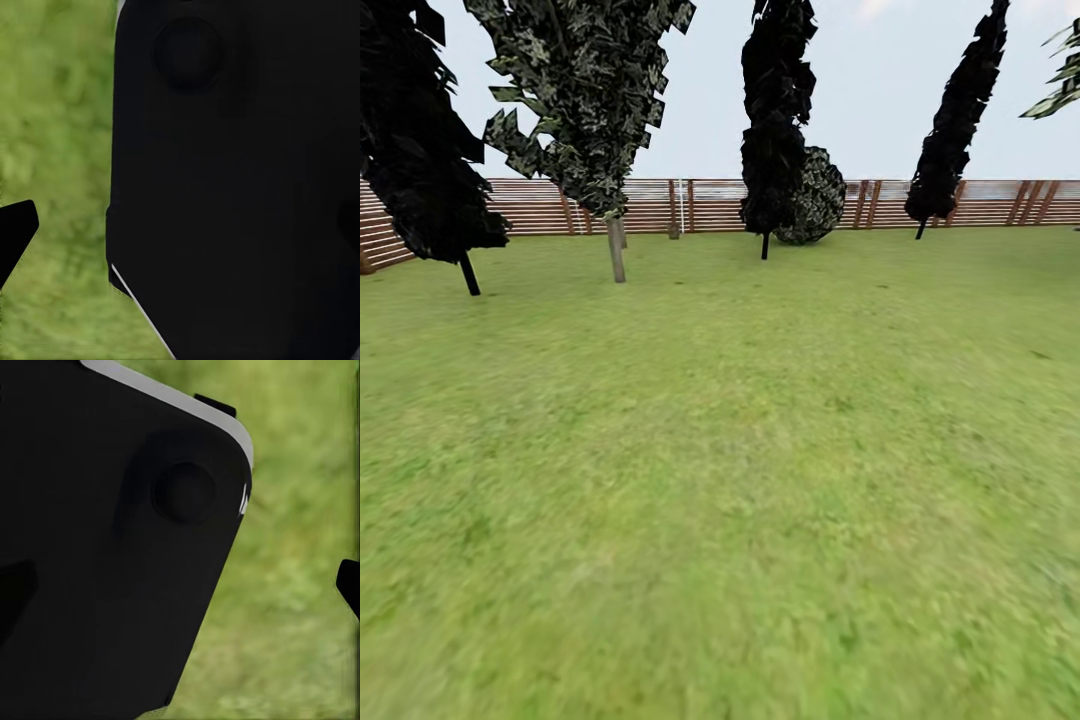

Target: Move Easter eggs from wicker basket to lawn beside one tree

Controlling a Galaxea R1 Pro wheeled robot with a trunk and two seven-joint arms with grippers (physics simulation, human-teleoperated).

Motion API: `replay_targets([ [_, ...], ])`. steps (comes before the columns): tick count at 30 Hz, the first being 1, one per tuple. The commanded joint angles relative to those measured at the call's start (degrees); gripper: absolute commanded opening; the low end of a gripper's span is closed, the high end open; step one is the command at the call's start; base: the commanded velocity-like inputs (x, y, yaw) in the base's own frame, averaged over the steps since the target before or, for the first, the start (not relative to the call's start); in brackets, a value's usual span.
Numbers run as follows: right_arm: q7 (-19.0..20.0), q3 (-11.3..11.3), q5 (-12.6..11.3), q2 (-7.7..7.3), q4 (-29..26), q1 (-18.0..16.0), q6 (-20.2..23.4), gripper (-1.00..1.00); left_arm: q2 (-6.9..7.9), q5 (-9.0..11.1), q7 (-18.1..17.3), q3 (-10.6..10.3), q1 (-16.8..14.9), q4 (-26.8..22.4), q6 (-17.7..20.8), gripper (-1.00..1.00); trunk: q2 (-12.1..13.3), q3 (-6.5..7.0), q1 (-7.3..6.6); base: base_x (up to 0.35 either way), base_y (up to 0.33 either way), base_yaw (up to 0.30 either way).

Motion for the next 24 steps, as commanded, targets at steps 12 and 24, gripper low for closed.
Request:
replay_targets([
  [12,-0.2,0.0,-0.1,0.13,0.0,0.0,-0.2,1.00,-0.02,0.1,0.0,0.4,0.0,0.0,-0.1,1.00,0.0,-0.04,0.03,0.327,0.000,0.000],
  [24,-0.4,-0.1,0.1,0.17,-0.1,0.0,-0.3,1.00,-0.04,0.1,0.0,0.4,0.0,0.0,-0.2,1.00,0.0,-0.04,0.03,0.327,0.000,0.189],
])
